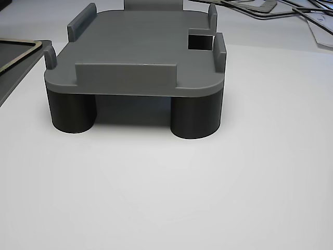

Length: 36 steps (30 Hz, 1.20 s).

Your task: Move top rectangular frame to the holder.

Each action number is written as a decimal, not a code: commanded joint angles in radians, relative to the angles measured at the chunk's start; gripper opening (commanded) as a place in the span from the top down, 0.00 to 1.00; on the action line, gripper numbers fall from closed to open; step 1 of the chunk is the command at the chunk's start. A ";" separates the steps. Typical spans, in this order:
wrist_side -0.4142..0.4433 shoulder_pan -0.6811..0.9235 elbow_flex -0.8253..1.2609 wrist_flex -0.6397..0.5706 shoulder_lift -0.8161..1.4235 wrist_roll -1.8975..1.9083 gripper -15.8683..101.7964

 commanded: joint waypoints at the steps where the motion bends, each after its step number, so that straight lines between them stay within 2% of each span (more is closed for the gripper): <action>1: -0.012 -0.025 -0.009 -0.008 0.017 -0.002 0.81; 4: -0.018 -0.031 -0.018 0.008 0.015 -0.008 0.95; 11: -0.020 -0.043 -0.184 0.166 0.009 -0.008 0.96; 20: -0.043 -0.149 -0.583 0.391 -0.074 0.028 0.96; 24: -0.034 -0.218 -0.693 0.396 -0.123 0.146 0.96; 36: 0.077 -0.434 -0.885 0.396 -0.318 0.387 0.96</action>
